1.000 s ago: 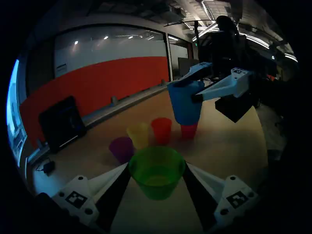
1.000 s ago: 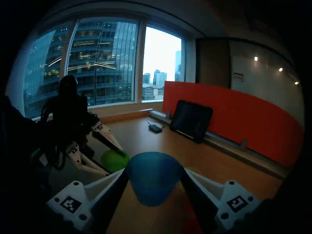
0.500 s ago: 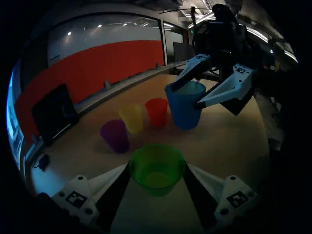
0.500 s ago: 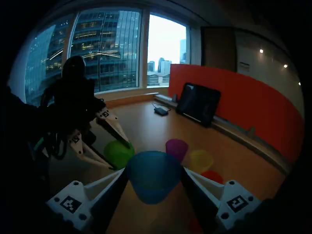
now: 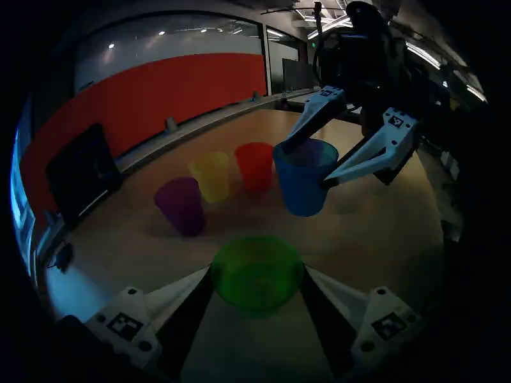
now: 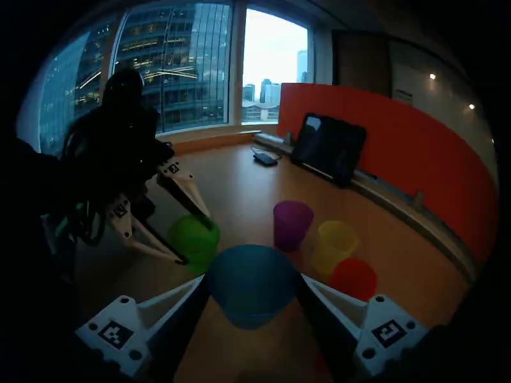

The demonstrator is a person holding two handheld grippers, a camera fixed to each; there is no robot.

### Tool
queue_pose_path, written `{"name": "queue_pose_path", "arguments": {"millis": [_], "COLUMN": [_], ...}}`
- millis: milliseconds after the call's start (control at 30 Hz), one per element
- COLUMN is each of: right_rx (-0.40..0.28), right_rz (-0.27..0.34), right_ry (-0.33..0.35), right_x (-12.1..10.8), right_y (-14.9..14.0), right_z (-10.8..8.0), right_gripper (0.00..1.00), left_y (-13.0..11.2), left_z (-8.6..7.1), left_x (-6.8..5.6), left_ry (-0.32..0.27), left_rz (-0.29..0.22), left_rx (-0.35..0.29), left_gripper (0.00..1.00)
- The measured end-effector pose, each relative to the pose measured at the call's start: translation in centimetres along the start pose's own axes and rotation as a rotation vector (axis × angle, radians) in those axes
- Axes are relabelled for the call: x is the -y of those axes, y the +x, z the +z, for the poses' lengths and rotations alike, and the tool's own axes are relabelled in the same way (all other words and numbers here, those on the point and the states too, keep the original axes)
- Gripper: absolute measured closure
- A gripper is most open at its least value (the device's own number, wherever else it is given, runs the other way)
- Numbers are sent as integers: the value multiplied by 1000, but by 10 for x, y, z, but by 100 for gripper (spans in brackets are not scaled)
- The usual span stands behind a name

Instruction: Pour water

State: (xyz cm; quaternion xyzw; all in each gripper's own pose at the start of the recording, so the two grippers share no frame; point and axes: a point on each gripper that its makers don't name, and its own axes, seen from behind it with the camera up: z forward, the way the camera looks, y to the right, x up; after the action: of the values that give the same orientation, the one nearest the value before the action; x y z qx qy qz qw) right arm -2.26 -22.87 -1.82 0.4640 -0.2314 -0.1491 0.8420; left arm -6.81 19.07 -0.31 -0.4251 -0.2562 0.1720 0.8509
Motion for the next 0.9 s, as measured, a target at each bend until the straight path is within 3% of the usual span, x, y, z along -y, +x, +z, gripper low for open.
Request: {"name": "queue_pose_path", "arguments": {"millis": [467, 900], "right_rx": [35, 52], "right_rz": [1, 11], "right_ry": [4, 16], "right_x": [2, 10], "right_y": [-17, -28], "right_z": [11, 18], "right_gripper": [5, 5], "left_y": [-11, -16], "left_z": [3, 0], "left_x": [-1, 3], "left_ry": [-21, -19], "left_rz": [-34, -31], "left_rx": [5, 20], "left_gripper": [11, 8]}}
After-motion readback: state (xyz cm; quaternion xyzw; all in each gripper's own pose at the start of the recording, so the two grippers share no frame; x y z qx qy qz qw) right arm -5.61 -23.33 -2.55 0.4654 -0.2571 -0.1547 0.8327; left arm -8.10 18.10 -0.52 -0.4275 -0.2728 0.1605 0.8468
